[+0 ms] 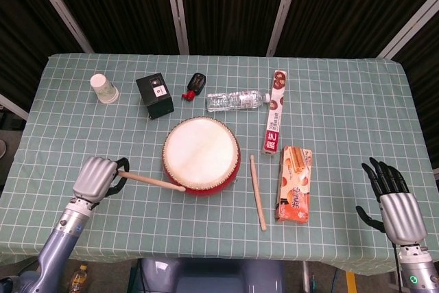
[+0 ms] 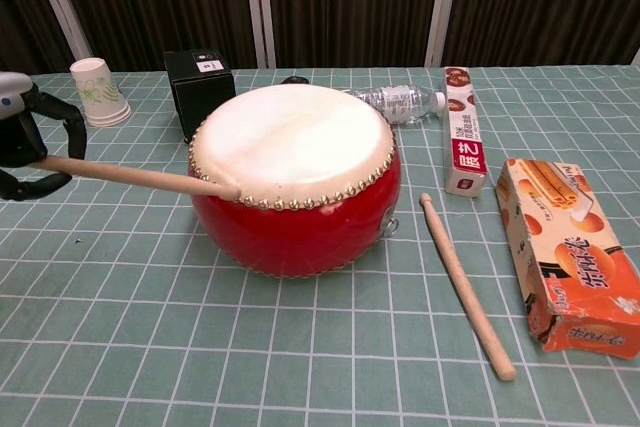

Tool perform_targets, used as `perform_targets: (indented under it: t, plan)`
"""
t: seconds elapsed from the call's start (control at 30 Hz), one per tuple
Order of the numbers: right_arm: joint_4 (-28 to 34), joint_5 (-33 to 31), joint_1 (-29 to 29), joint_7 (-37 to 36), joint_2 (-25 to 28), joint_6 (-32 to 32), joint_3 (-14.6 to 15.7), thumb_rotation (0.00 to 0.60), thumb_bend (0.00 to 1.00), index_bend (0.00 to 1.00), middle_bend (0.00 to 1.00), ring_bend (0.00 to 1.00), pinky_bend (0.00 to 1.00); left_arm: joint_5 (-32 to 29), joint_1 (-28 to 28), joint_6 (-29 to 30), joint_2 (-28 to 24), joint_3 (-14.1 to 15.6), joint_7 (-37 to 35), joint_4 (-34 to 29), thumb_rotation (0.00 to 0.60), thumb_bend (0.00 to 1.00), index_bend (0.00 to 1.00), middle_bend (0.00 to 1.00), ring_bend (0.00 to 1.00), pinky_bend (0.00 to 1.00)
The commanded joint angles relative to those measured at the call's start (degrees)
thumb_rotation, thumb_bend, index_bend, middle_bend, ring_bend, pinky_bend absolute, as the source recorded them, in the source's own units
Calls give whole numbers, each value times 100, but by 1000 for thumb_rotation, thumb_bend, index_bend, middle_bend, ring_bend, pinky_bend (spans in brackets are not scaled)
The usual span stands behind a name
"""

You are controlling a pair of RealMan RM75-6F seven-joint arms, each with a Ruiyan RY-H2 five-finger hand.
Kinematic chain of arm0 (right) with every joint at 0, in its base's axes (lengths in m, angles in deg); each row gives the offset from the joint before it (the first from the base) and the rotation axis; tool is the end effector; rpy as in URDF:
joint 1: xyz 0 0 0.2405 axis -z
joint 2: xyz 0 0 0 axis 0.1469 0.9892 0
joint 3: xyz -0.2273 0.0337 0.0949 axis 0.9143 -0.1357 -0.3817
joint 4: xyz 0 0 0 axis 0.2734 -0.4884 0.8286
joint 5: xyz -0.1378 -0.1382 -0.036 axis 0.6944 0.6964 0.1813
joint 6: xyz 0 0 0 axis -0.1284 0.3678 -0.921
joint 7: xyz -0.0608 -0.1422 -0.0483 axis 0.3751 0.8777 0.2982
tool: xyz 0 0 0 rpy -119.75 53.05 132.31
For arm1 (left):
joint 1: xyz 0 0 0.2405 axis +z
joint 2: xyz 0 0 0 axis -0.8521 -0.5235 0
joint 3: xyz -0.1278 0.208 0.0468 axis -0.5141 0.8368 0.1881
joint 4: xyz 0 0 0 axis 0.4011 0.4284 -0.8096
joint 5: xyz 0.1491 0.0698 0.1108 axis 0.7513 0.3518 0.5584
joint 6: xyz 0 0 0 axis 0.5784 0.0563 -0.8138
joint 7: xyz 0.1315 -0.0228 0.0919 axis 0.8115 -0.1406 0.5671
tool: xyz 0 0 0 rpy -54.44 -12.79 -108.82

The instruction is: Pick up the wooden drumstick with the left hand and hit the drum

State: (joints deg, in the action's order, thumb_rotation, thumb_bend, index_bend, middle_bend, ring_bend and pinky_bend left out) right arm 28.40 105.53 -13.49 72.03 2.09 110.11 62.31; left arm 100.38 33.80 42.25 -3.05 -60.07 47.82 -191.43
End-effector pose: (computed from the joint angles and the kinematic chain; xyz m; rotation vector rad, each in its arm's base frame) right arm -0.2836 -0.1923 0.1570 1.4879 -0.8218 0.9830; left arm -0.1854 0.2705 0.0624 -1.7201 -0.8745 -0.9432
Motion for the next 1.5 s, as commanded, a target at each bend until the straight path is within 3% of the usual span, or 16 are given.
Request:
perform_targets:
  t: [0.03, 0.2, 0.4, 0.67, 0.77, 0.9, 1.07, 1.17, 1.23, 1.3, 1.4, 1.5]
  plan:
    - [0, -11, 0, 8, -3, -4, -4, 600, 283, 0, 0, 0, 99, 225, 31, 213, -147, -69, -84, -255, 600, 576, 749, 1000, 1000, 967]
    - [12, -3, 0, 28, -2, -3, -1, 600, 283, 0, 0, 0, 99, 143, -46, 328, -265, -335, 65, -534, 600, 575, 750, 1000, 1000, 967]
    - [13, -12, 2, 27, 1, -11, 0, 600, 283, 0, 0, 0, 99, -547, -362, 313, -203, -972, 445, -627, 600, 575, 751, 1000, 1000, 967]
    - [4, -13, -3, 2, 4, -21, 0, 600, 283, 0, 0, 0, 99, -1389, -901, 541, 431, -1778, 680, -188, 600, 575, 746, 1000, 1000, 967]
    - [13, -15, -8, -15, 10, -30, -1, 600, 283, 0, 0, 0, 99, -1638, -1050, 446, 624, -1753, 853, 18, 600, 575, 746, 1000, 1000, 967]
    - [15, -18, -8, -36, 17, -33, 1, 600, 283, 0, 0, 0, 99, -2146, -1244, 139, 761, -1455, 1571, 251, 600, 575, 746, 1000, 1000, 967]
    - [30, -13, 2, -40, 29, -15, 2, 600, 284, 0, 0, 0, 99, -3511, -1519, -361, 680, -1010, 2873, 234, 600, 576, 751, 1000, 1000, 972]
    - [36, -23, 6, -67, 38, -23, 7, 600, 283, 0, 0, 0, 99, -4137, -1657, -251, 593, -1115, 3161, 13, 600, 577, 752, 1000, 1000, 972]
    - [43, -29, 6, -69, 43, -25, 5, 600, 283, 0, 0, 0, 99, -3839, -1588, -27, 644, -1290, 2662, -37, 600, 575, 752, 1000, 1000, 973]
    - [50, -34, 6, -69, 43, -31, 6, 600, 284, 0, 0, 0, 99, -3169, -1440, 216, 739, -1430, 1883, -7, 600, 573, 751, 1000, 1000, 975]
    - [57, -25, 3, -43, 39, -35, 9, 600, 283, 0, 0, 0, 99, -2189, -1251, 536, 833, -1508, 836, 57, 600, 572, 750, 1000, 1000, 976]
    - [64, -7, 7, -11, 35, -23, 14, 600, 283, 0, 0, 0, 99, -1617, -1187, 667, 755, -1518, 347, 20, 600, 571, 749, 1000, 1000, 976]
